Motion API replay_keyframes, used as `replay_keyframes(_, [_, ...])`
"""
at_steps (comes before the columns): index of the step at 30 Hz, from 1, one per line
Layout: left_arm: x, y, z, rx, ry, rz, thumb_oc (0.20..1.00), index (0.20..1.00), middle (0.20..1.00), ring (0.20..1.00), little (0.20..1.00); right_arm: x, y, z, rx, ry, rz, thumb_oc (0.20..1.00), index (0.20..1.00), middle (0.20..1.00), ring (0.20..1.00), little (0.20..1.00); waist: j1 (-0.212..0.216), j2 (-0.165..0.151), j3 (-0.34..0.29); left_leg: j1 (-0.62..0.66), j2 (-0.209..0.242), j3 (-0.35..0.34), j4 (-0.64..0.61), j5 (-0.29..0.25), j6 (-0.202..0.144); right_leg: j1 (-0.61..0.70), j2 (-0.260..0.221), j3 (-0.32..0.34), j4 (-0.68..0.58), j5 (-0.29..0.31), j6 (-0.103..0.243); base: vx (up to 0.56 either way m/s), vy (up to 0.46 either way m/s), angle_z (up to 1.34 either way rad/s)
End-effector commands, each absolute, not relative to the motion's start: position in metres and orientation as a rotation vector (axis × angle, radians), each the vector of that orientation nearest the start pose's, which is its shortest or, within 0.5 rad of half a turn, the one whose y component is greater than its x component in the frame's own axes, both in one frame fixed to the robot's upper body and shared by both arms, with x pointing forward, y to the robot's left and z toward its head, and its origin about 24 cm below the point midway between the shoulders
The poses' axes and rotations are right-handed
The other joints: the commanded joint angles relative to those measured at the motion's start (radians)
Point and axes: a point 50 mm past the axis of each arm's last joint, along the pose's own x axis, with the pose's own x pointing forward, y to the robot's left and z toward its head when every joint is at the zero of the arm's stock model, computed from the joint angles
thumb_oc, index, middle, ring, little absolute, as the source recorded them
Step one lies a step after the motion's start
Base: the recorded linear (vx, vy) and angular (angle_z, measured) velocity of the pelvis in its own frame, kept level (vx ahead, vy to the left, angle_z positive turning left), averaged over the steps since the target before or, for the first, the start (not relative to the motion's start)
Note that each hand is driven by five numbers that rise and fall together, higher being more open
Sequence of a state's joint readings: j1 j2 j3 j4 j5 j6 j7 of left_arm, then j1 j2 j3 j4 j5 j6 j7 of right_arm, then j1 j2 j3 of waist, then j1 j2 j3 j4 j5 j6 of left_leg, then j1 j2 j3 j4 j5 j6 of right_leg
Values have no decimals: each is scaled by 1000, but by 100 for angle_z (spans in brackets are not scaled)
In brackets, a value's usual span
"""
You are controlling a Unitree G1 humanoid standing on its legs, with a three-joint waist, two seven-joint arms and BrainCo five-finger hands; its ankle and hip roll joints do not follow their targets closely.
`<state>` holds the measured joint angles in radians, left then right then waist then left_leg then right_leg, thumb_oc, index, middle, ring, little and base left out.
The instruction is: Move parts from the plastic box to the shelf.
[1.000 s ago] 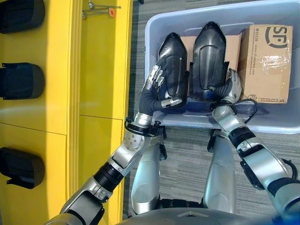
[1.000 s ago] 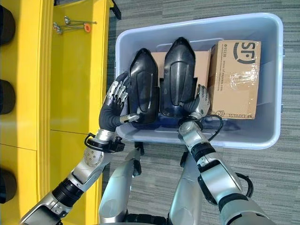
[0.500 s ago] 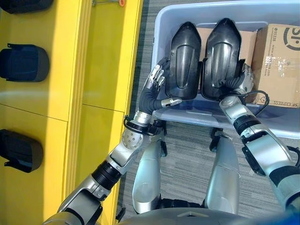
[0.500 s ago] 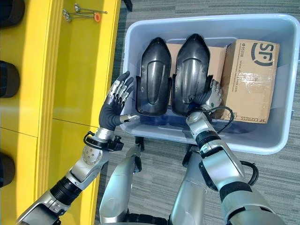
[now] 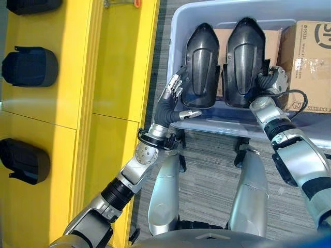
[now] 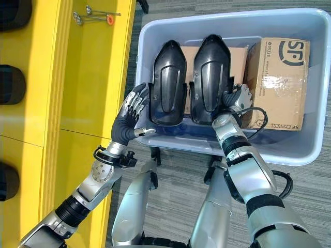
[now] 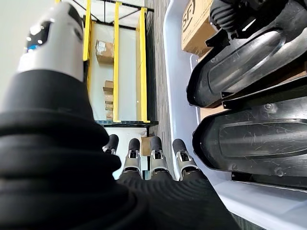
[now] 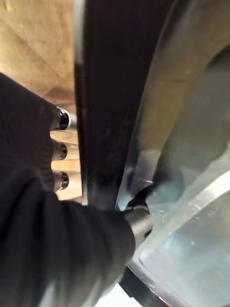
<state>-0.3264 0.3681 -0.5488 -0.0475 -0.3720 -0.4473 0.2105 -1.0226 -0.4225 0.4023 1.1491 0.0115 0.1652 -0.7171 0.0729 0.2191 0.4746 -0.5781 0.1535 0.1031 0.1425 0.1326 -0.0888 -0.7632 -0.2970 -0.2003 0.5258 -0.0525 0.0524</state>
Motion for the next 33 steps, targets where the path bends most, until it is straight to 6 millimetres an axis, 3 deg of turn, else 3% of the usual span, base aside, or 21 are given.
replay_keyframes(1, [252,86,171,-162,-757,-459,1000,1000,1000,1000,1000,388,-219,95,-679,113,-521,200,200,200,200,200,49,-2,45,-45,-7,6,48,-5,13,68,0,-13,-51,23,14,0,0,0])
replay_keyframes(7, [251,91,166,-155,-758,-420,1000,1000,1000,1000,1000,386,-187,118,-714,-181,-500,200,200,200,200,200,25,-20,45,24,5,15,-47,31,2,122,19,-13,-118,43,26,27,-6,-6])
replay_keyframes(12, [248,97,160,-168,-771,-367,1000,1000,1000,1000,1000,370,-176,103,-712,-209,-470,200,200,200,200,200,-16,-28,45,100,19,40,-89,42,-1,174,19,3,-148,48,26,30,63,-13])
replay_keyframes(20, [248,110,153,-166,-751,-329,1000,1000,1000,1000,1000,356,-168,92,-694,-252,-471,200,200,200,200,200,-44,-35,45,233,29,54,-122,34,-2,300,15,7,-201,57,32,15,17,-4])
replay_keyframes(26, [247,117,147,-153,-730,-298,1000,1000,1000,1000,1000,349,-167,101,-568,-320,-480,200,200,200,200,200,-61,-48,42,362,34,53,-144,23,-2,446,18,5,-254,58,33,47,9,-1])
replay_keyframes(33, [239,126,132,-133,-669,-271,1000,1000,1000,1000,1000,330,-172,95,-422,-329,-481,200,200,200,200,200,-65,-68,-35,464,38,50,-189,28,-5,594,21,-14,-341,69,37,107,-1,-1])
